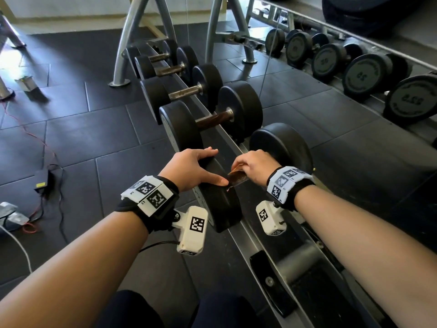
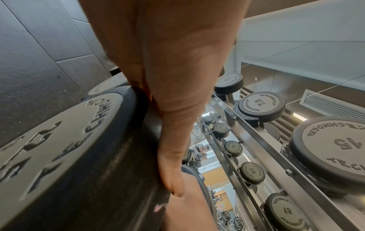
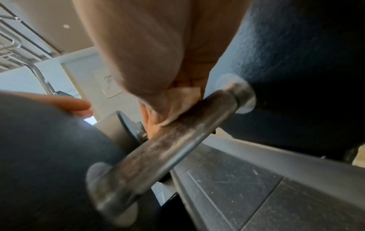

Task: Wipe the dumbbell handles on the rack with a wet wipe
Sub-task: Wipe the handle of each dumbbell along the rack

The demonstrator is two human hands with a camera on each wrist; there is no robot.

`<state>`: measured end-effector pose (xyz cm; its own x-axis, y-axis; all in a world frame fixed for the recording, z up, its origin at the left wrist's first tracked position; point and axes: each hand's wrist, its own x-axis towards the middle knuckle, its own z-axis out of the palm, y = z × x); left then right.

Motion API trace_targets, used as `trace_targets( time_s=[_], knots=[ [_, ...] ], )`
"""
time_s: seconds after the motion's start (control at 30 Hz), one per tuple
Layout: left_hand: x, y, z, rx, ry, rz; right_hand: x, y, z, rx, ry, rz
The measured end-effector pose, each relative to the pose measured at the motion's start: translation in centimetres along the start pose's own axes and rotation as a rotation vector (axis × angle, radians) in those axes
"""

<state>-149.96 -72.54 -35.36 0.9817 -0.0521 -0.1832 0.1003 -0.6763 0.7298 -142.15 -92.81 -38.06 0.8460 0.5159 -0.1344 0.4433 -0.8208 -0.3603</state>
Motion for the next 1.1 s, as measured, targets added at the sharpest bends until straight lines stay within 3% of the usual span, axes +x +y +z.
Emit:
trace_targets(
  time_s=[0.13, 0.2, 0.27, 0.4, 0.67, 0.73, 0.83, 0.97, 1.1],
  knots=[
    [-0.1, 0.2, 0.0, 0.010, 0.004, -0.005, 0.8, -1.3, 0.7, 0.109, -0.055, -0.102],
    [-0.1, 0.1, 0.0, 0.002, 0.000, -0.008, 0.7, -0.4, -0.1, 0.129, 0.026, -0.080],
    [-0.1, 0.1, 0.0, -0.013, -0.003, -0.014, 0.4, 1.1, -0.8, 0.081, 0.120, -0.025],
    [-0.1, 0.2, 0.0, -0.018, -0.006, -0.021, 0.1, 1.7, -0.2, -0.195, 0.025, 0.013],
    [-0.1, 0.2, 0.1, -0.020, 0.000, -0.022, -0.1, 0.3, 0.1, 0.325, 0.028, -0.004],
    [-0.1, 0.1, 0.2, -0.022, 0.001, -0.024, 0.1, 0.4, -0.1, 0.421, 0.100, 0.008],
    [-0.1, 0.1, 0.1, -0.028, 0.003, -0.025, 0.3, 1.3, -0.7, 0.211, 0.284, -0.005],
    [-0.1, 0.2, 0.0, -0.023, -0.006, -0.017, 0.3, 2.0, 0.4, -0.183, 0.096, 0.068],
    [-0.1, 0.0, 0.0, -0.027, -0.005, -0.007, 0.1, 2.3, 1.0, -0.036, 0.147, 0.090]
  ],
)
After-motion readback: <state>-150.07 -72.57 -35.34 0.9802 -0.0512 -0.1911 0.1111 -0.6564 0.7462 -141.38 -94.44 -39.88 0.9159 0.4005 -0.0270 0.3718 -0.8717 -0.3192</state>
